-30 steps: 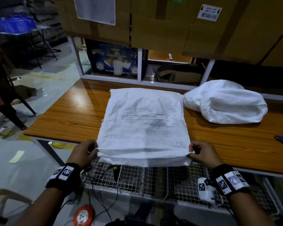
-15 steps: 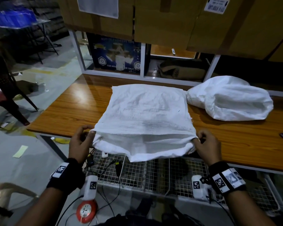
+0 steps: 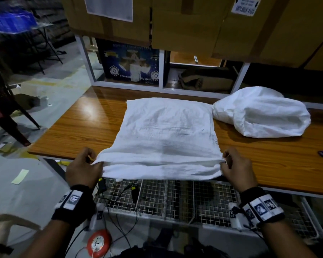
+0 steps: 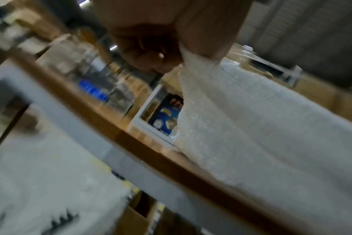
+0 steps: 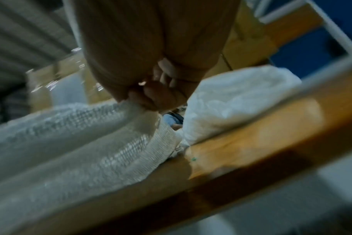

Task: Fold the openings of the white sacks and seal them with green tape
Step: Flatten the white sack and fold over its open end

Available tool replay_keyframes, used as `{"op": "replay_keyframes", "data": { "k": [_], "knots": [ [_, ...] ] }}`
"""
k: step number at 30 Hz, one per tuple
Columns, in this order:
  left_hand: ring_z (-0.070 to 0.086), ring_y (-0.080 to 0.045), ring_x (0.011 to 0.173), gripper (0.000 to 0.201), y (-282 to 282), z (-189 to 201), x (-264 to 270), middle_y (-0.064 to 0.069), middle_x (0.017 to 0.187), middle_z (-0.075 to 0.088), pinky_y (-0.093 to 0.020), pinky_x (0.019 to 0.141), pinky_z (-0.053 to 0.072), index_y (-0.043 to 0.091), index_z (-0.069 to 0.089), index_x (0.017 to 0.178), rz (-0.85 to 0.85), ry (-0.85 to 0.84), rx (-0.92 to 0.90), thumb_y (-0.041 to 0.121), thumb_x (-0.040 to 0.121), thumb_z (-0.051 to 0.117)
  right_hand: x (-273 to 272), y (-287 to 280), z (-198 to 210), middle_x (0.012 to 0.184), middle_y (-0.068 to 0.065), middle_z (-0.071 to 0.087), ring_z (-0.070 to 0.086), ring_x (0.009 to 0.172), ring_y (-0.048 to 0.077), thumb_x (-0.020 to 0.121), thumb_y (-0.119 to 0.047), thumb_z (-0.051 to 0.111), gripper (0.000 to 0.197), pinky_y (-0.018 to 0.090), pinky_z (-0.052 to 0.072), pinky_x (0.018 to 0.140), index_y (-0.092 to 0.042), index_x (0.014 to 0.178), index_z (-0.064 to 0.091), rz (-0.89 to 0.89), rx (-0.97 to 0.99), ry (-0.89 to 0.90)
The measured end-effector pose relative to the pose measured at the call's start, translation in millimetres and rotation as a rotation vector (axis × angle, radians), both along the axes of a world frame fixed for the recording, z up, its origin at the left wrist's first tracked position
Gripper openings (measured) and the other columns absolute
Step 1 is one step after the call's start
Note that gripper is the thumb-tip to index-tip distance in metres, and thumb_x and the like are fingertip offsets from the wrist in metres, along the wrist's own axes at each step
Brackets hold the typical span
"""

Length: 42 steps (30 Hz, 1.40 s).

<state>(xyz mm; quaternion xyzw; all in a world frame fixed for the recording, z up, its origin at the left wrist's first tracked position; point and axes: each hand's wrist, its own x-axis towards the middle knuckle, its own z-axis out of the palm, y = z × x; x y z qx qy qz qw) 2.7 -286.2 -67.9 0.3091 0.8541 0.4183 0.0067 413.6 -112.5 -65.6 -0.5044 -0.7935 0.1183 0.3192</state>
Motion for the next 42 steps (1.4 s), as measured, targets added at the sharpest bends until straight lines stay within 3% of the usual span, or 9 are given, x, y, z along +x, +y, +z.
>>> {"op": "replay_keyframes", "data": {
  "k": [6, 8, 11, 16, 22, 26, 31, 35, 42],
  "knots": [
    [0.062, -0.02, 0.061, 0.026, -14, 1, -19, 0.0, 0.07, 0.066, -0.033, 0.055, 0.05, 0.032, 0.064, 0.102, -0.447, -0.112, 0.11, 0.028, 0.076, 0.062, 9, 1, 7, 0.084, -0.007, 0.061, 0.059, 0.074, 0.01, 0.076, -0.003, 0.072, 0.036, 0.026, 0.048, 0.062, -0.035, 0.088, 0.062, 0.1, -0.139, -0.159],
    [0.07, -0.007, 0.074, 0.025, -26, 0, -32, 0.012, 0.096, 0.074, -0.025, 0.061, 0.056, 0.041, 0.071, 0.107, -0.735, -0.149, -0.098, 0.032, 0.084, 0.064, 17, -3, 19, 0.099, -0.015, 0.065, 0.063, 0.09, 0.005, 0.083, -0.009, 0.072, 0.042, 0.016, 0.049, 0.071, -0.048, 0.096, 0.061, 0.242, -0.42, -0.361],
    [0.067, 0.001, 0.091, 0.019, -33, 1, -51, 0.024, 0.11, 0.069, -0.021, 0.078, 0.055, 0.053, 0.07, 0.106, -1.038, -0.097, -0.586, 0.049, 0.088, 0.064, 15, -4, 38, 0.117, -0.018, 0.06, 0.058, 0.109, 0.001, 0.092, -0.013, 0.066, 0.035, 0.007, 0.046, 0.077, -0.037, 0.117, 0.067, 0.299, -0.722, -0.492],
    [0.059, 0.001, 0.077, 0.039, 17, 25, -53, 0.015, 0.087, 0.064, -0.029, 0.067, 0.048, 0.036, 0.065, 0.083, -0.921, 0.176, -0.471, 0.071, 0.088, 0.047, -38, 19, 51, 0.136, -0.004, 0.058, 0.055, 0.117, 0.012, 0.096, -0.029, 0.062, 0.031, 0.033, 0.047, 0.094, -0.04, 0.125, 0.058, 0.238, -0.471, -0.445],
    [0.034, -0.028, 0.139, 0.052, 155, 16, -20, -0.003, 0.154, 0.038, -0.039, 0.108, 0.033, 0.034, 0.046, 0.141, -0.974, 0.426, -0.617, 0.049, 0.093, 0.058, -129, 85, 7, 0.167, 0.007, 0.006, 0.023, 0.15, 0.028, 0.09, -0.056, 0.062, 0.084, 0.041, 0.029, 0.117, -0.037, 0.157, 0.016, 0.284, -0.577, -0.629],
    [0.027, -0.036, 0.145, 0.078, 226, -15, -13, -0.013, 0.162, 0.02, -0.041, 0.117, 0.025, 0.023, 0.03, 0.152, -1.012, 0.509, -0.9, 0.057, 0.089, 0.06, -145, 130, -18, 0.164, 0.006, -0.023, 0.01, 0.15, 0.044, 0.072, -0.072, 0.07, 0.113, 0.057, 0.026, 0.117, -0.051, 0.153, -0.005, 0.25, -0.701, -0.763],
    [0.018, -0.04, 0.148, 0.1, 295, -39, -40, -0.012, 0.166, 0.006, -0.045, 0.121, 0.017, 0.012, 0.019, 0.155, -0.977, 0.476, -0.973, 0.062, 0.081, 0.066, -159, 186, -24, 0.164, 0.0, -0.024, -0.005, 0.15, 0.046, 0.039, -0.089, 0.064, 0.135, 0.065, 0.023, 0.115, -0.059, 0.148, -0.009, 0.211, -0.718, -0.786],
    [0.009, -0.045, 0.148, 0.101, 337, -36, -45, -0.01, 0.166, 0.002, -0.047, 0.119, 0.014, 0.006, 0.012, 0.157, -0.997, 0.428, -0.981, 0.055, 0.087, 0.066, -174, 232, -21, 0.164, 0.002, -0.023, -0.004, 0.151, 0.045, 0.054, -0.084, 0.069, 0.127, 0.063, 0.021, 0.117, -0.054, 0.152, -0.008, 0.192, -0.707, -0.822],
    [-0.003, -0.035, 0.152, 0.104, 400, -28, -60, 0.006, 0.167, -0.006, -0.062, 0.115, 0.018, 0.017, 0.001, 0.159, -0.966, 0.382, -0.997, 0.06, 0.087, 0.062, -194, 308, -28, 0.165, 0.002, -0.02, -0.004, 0.148, 0.051, 0.048, -0.089, 0.063, 0.13, 0.067, 0.015, 0.117, -0.056, 0.15, -0.01, 0.173, -0.667, -0.882]
  ]
}}
